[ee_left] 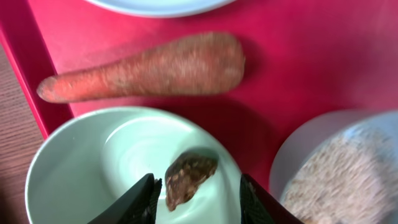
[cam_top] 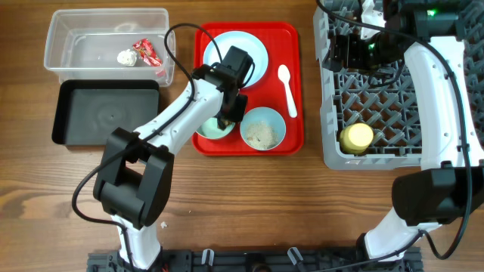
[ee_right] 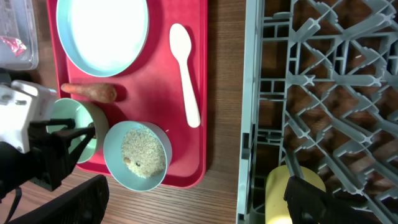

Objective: Sort waste into correct bins and load items into the dishwasher rack
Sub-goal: 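Lift the mint bowl and tip the brown scrap onto the black tray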

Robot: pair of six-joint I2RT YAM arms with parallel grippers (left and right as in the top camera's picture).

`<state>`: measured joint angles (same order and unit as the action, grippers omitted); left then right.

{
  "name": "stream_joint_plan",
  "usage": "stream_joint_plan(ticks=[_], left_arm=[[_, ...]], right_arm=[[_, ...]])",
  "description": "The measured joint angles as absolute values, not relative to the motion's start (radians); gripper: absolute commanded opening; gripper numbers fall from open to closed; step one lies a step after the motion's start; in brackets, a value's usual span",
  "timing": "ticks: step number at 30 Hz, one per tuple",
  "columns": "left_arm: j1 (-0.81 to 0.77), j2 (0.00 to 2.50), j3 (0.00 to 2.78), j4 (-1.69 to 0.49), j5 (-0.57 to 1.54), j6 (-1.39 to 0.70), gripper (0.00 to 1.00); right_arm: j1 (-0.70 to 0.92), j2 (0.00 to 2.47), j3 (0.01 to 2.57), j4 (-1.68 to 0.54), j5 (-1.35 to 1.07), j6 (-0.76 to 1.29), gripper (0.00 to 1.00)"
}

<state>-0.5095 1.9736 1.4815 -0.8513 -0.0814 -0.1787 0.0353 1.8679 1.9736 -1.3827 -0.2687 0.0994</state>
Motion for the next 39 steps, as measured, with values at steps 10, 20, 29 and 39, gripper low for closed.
stream_joint_plan(ticks=[10,20,29,39], left_arm=[[-0.509,1.974,1.486,-0.806,-0.081,-0.389,0.35],[-0.509,1.978,1.486,-0.798,-0.081,-0.436,0.37],[-0.509,2.032,1.486,-0.803,-0.077,-0.441,0.30],[-0.511,2.032,1.488,-0.800,-0.054,-0.459,0.04]], right_arm=[[0.035,1.868,1.974,-1.375,-0.269,0.099,0.92],[0.035,1.868,1.974,-1.375,-0.269,0.099,0.93],[0.035,1.868,1.974,-1.375,-0.269,0.099,0.93],[0.035,1.868,1.974,-1.375,-0.268,0.099,0.93]])
